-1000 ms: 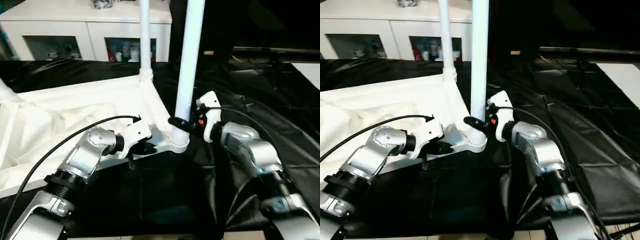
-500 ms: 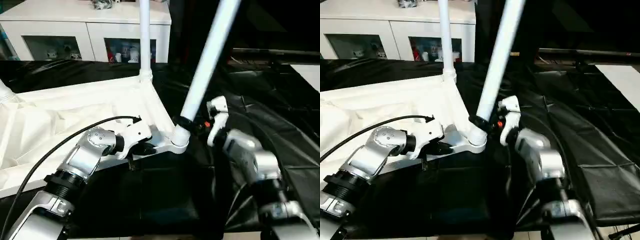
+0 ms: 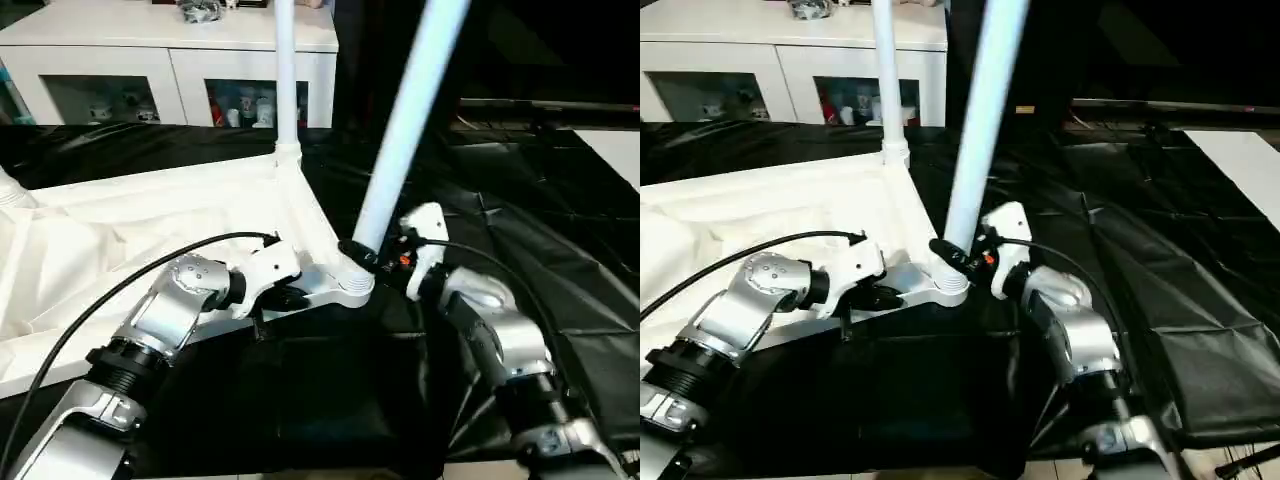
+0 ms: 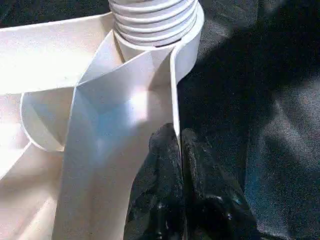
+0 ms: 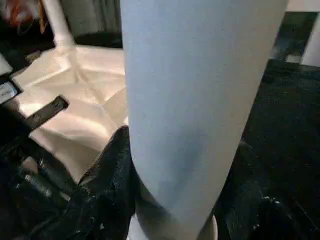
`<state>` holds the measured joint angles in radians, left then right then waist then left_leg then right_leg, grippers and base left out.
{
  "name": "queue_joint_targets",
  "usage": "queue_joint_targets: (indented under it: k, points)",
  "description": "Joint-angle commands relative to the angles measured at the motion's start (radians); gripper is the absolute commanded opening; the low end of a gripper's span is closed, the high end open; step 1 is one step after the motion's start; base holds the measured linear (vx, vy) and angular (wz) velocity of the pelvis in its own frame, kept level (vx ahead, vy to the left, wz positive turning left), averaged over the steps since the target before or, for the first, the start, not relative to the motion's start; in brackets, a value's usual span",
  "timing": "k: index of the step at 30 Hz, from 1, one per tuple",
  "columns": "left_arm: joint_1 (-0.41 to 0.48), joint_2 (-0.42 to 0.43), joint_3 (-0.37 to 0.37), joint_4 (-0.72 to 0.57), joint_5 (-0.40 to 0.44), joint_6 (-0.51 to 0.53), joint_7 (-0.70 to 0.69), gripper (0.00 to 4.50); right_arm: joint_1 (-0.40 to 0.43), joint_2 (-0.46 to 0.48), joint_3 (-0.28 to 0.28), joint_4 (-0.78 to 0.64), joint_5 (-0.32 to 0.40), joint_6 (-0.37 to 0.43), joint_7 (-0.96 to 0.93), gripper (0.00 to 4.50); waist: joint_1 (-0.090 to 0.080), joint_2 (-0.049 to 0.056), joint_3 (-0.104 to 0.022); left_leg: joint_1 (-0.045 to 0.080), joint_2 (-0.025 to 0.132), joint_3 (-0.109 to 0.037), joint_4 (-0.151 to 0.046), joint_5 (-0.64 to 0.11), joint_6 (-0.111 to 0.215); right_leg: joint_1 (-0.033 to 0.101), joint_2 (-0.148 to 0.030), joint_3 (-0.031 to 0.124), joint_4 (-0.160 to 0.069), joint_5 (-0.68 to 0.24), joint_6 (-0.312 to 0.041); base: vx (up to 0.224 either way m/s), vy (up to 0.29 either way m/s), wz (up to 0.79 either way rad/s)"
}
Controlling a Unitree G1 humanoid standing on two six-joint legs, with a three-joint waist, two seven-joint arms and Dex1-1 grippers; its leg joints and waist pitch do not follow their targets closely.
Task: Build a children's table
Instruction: Insert table leg to table base, then rotate leg to tighten
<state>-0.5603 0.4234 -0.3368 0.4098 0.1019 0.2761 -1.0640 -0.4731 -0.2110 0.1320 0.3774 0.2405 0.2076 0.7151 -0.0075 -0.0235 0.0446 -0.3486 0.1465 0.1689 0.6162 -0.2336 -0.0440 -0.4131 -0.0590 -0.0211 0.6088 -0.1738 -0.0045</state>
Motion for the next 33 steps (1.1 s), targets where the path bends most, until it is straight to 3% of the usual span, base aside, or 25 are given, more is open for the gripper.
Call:
queue_joint_targets:
  k: [1,4,8,13,21,24,27,29,30,31,32,33]
  points:
    - [0.013,0.017,-0.044,0.035,0.041,0.014,-0.004,0.0,0.031,-0.012,0.061,0.066,-0.046,0.072,0.032,1.84,0.006,0.003,-0.036,-0.005,0.073,-0.036,-0.098,-0.32,0.001,0.031,-0.087,0.047,-0.099,-0.503,-0.179,0.0,0.0,0.0]
    - [0.017,0.018,-0.043,0.028,0.041,0.019,-0.001,0.0,0.039,-0.024,0.072,0.066,-0.049,0.082,0.063,1.84,0.007,0.002,-0.037,-0.006,0.076,-0.036,-0.1,-0.312,0.004,0.031,-0.086,0.048,-0.099,-0.486,-0.179,0.0,0.0,0.0]
    - [0.023,0.024,-0.044,0.022,0.042,0.022,-0.001,0.0,0.059,-0.034,0.08,0.071,-0.055,0.084,0.078,1.84,0.009,0.001,-0.039,-0.005,0.077,-0.033,-0.105,-0.286,0.007,0.036,-0.084,0.046,-0.095,-0.391,-0.203,0.0,0.0,0.0]
    - [0.029,0.031,-0.045,0.015,0.039,0.026,-0.005,0.0,0.068,-0.018,0.053,0.094,-0.043,0.078,0.044,1.84,0.008,0.004,-0.038,-0.003,0.077,-0.033,-0.108,-0.298,0.003,0.037,-0.085,0.045,-0.098,-0.398,-0.207,0.0,0.0,0.0]
    - [0.032,0.037,-0.051,0.025,0.034,0.019,-0.014,0.0,0.063,-0.009,0.028,0.146,-0.069,0.029,-0.008,1.84,0.001,0.005,-0.031,0.003,0.077,-0.044,-0.115,-0.396,-0.012,0.025,-0.088,0.044,-0.117,-0.587,-0.143,0.0,0.0,0.0]
    - [0.028,0.027,-0.04,0.037,0.034,0.03,0.013,0.0,0.042,0.005,-0.001,0.195,-0.101,-0.003,-0.123,1.84,-0.004,0.005,-0.03,0.004,0.075,-0.046,-0.115,-0.419,-0.018,0.02,-0.088,0.042,-0.121,-0.623,-0.13,0.0,0.0,0.0]
    - [0.021,-0.017,-0.014,0.058,0.026,0.068,0.081,0.0,0.033,0.029,-0.025,0.225,-0.125,-0.021,-0.232,1.84,-0.012,0.007,-0.027,0.01,0.072,-0.052,-0.114,-0.467,-0.027,0.012,-0.089,0.035,-0.132,-0.717,-0.098,0.0,0.0,0.0]
    - [0.013,-0.061,0.003,0.079,0.028,0.098,0.152,0.0,0.03,0.055,-0.037,0.241,-0.124,-0.026,-0.277,1.84,-0.016,0.013,-0.029,0.018,0.074,-0.055,-0.114,-0.49,-0.031,0.012,-0.092,0.028,-0.14,-0.717,-0.093,0.0,0.0,0.0]
    - [0.009,-0.08,0.011,0.087,0.028,0.115,0.182,0.0,0.027,0.064,-0.039,0.249,-0.126,-0.028,-0.297,1.84,-0.02,0.015,-0.028,0.008,0.077,-0.062,-0.124,-0.514,-0.035,0.022,-0.088,0.017,-0.136,-0.668,-0.097,0.0,0.0,0.0]
    - [0.004,-0.104,0.019,0.094,0.027,0.142,0.214,0.0,0.022,0.076,-0.042,0.262,-0.126,-0.028,-0.319,1.84,-0.02,0.015,-0.028,0.008,0.077,-0.062,-0.124,-0.514,-0.035,0.022,-0.088,0.017,-0.136,-0.668,-0.097,0.0,0.0,0.0]
    - [0.001,-0.118,0.023,0.097,0.025,0.158,0.23,0.0,0.019,0.082,-0.044,0.27,-0.127,-0.028,-0.331,1.84,-0.02,0.017,-0.026,0.023,0.076,-0.06,-0.122,-0.554,-0.037,0.012,-0.087,0.013,-0.145,-0.669,-0.101,0.0,0.0,0.0]
    - [-0.011,-0.169,0.039,0.108,0.019,0.205,0.285,0.0,0.001,0.105,-0.051,0.299,-0.125,-0.032,-0.37,1.84,-0.023,0.016,-0.026,0.028,0.075,-0.058,-0.121,-0.569,-0.038,0.01,-0.085,0.008,-0.149,-0.671,-0.101,0.0,0.0,0.0]
